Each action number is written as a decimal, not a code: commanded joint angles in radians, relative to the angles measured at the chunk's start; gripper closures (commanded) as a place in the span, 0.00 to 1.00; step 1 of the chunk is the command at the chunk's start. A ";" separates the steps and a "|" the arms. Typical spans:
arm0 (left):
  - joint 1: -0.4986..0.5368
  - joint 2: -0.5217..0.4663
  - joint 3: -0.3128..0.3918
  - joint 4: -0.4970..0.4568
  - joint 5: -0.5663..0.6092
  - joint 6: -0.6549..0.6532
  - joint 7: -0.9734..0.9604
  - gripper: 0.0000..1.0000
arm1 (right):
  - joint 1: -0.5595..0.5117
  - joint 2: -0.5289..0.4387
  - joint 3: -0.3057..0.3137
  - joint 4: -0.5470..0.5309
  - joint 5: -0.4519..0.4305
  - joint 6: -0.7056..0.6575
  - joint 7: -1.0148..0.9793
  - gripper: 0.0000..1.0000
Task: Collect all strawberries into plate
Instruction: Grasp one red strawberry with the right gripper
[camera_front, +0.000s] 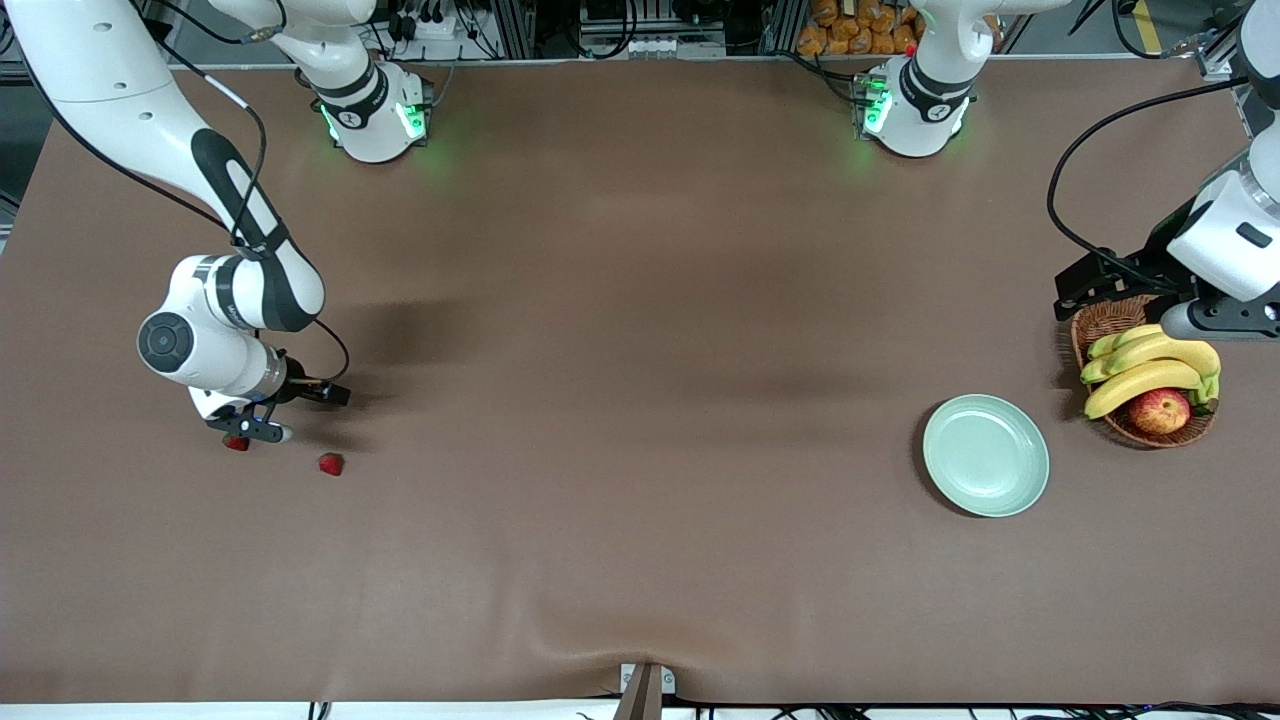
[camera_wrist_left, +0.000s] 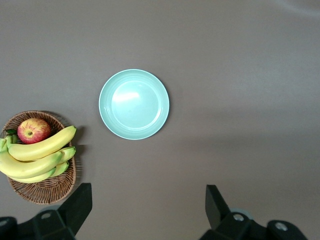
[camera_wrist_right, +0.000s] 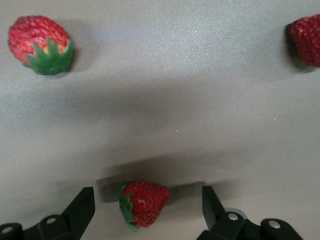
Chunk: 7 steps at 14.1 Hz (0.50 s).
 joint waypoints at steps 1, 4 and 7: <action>0.006 0.004 -0.001 0.017 -0.021 -0.021 -0.001 0.00 | 0.004 -0.017 0.002 -0.024 0.003 0.016 0.015 0.19; 0.004 0.004 -0.001 0.017 -0.021 -0.025 -0.001 0.00 | 0.004 -0.022 0.003 -0.024 0.003 0.013 0.017 0.38; 0.004 0.011 -0.001 0.015 -0.021 -0.025 -0.001 0.00 | 0.004 -0.031 0.003 -0.026 0.003 0.006 0.017 0.63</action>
